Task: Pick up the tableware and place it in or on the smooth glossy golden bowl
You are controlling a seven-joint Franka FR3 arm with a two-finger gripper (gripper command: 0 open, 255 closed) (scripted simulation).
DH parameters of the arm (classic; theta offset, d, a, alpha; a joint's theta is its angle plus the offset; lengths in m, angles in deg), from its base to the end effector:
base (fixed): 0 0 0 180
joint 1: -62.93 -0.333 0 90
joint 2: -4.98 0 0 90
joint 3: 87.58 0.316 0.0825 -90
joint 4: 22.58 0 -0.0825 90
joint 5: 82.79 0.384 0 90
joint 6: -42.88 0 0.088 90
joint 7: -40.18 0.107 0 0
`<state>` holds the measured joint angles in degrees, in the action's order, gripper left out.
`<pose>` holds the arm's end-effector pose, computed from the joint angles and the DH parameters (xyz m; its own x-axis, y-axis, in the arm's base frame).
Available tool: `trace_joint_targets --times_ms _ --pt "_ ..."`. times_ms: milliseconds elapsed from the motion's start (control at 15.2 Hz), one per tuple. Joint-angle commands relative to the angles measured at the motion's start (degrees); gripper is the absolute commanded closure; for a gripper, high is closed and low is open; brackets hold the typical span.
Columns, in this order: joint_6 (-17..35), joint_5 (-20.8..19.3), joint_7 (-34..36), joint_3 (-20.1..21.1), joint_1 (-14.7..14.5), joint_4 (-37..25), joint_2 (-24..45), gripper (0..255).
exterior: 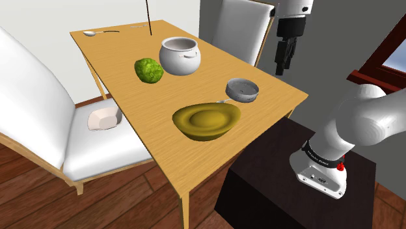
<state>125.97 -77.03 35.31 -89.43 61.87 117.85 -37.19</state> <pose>0.2980 0.0060 0.5235 0.9635 0.0967 -0.2498 0.0622 -0.9878 -0.1426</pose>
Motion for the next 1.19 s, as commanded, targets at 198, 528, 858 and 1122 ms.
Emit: trace_joint_targets --times_ms 198,528,858,1122 --pt "7.8 -1.2 -1.6 -0.3 0.3 3.2 2.1 0" --pt "21.1 -3.0 -4.0 -0.8 0.8 6.9 7.6 0" --pt "34.6 -4.5 -6.1 -1.5 1.2 8.2 15.5 0" --pt "45.0 -5.4 -7.6 -2.1 1.5 7.6 23.1 0"
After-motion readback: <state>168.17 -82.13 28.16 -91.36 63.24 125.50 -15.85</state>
